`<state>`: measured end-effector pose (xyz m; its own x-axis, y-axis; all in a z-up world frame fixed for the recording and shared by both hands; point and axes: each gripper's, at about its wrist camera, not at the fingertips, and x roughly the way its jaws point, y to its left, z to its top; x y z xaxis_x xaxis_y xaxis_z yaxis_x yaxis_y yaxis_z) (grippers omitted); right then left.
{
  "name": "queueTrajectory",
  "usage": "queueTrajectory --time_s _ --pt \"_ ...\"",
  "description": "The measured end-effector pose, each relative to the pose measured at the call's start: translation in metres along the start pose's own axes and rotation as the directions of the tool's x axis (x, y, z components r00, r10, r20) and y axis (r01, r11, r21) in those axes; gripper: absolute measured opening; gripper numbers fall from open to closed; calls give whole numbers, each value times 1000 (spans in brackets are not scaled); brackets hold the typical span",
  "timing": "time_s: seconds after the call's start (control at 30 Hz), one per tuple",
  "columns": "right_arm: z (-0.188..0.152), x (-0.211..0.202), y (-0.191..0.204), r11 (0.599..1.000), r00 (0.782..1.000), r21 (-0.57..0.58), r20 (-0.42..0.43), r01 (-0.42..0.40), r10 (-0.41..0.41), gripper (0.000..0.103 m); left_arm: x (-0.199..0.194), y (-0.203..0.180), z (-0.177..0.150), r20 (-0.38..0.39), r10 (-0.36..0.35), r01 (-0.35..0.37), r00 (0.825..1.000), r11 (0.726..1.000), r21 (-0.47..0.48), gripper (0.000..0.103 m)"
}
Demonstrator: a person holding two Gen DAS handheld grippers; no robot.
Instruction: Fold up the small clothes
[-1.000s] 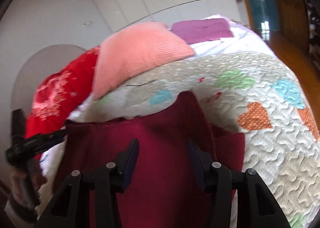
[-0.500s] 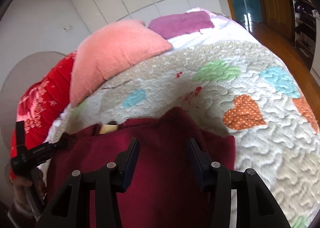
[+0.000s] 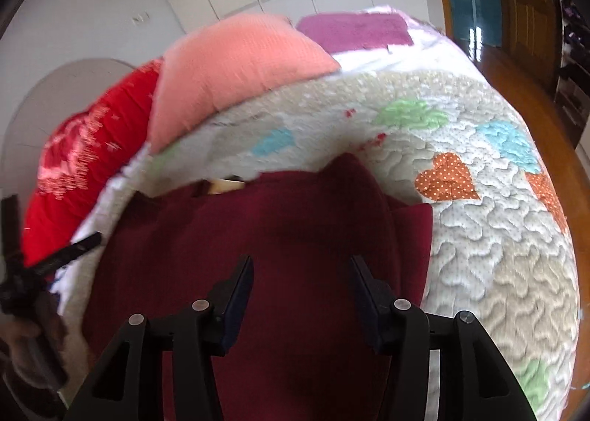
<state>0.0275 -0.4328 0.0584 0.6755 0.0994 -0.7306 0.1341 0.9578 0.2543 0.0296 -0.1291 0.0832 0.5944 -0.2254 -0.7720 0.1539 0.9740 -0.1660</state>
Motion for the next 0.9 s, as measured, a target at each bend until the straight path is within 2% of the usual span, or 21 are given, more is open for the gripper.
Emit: queueTrajectory --time_s 0.13,0.2,0.23,0.27,0.3,0.33,0.37,0.4,0.43,0.5,0.6,0.9 --pt "-48 -25 17 999 999 -47 22 -25 26 52 -15 1 -21 69 8 -10 998 999 34 67" --pt "-65 -32 23 998 999 -67 46 -19 22 52 -25 5 -37 83 64 -67 994 997 29 67" --pt "-74 -37 23 999 997 -47 69 -15 18 52 -30 8 -44 61 59 -60 996 998 11 67" --pt "-82 -40 20 1000 997 13 73 -28 27 52 -33 10 -45 53 23 -24 998 999 23 67" --pt "-85 -39 19 996 997 57 57 -63 60 52 -37 10 -47 57 21 -23 998 999 39 67" --pt "-86 -39 20 992 994 77 39 -103 100 52 -42 10 -49 76 46 -50 996 998 50 67" --pt "-85 -40 25 992 994 62 36 -107 105 52 -48 12 -51 108 69 -75 992 996 56 67" --pt "-83 -44 33 997 996 29 53 -75 74 52 -52 14 -53 122 73 -80 990 995 51 67" --pt "-81 -48 39 999 996 6 75 -54 54 52 -55 17 -54 124 71 -76 990 996 38 67" --pt "-76 -49 46 998 994 4 88 -63 63 52 -55 18 -55 114 64 -70 991 996 48 67" --pt "-71 -38 56 997 996 4 58 -71 71 52 -57 19 -58 140 92 -101 986 993 60 67" --pt "-74 -11 55 1000 999 14 33 -26 25 52 -48 27 -61 140 99 -110 985 991 72 67"
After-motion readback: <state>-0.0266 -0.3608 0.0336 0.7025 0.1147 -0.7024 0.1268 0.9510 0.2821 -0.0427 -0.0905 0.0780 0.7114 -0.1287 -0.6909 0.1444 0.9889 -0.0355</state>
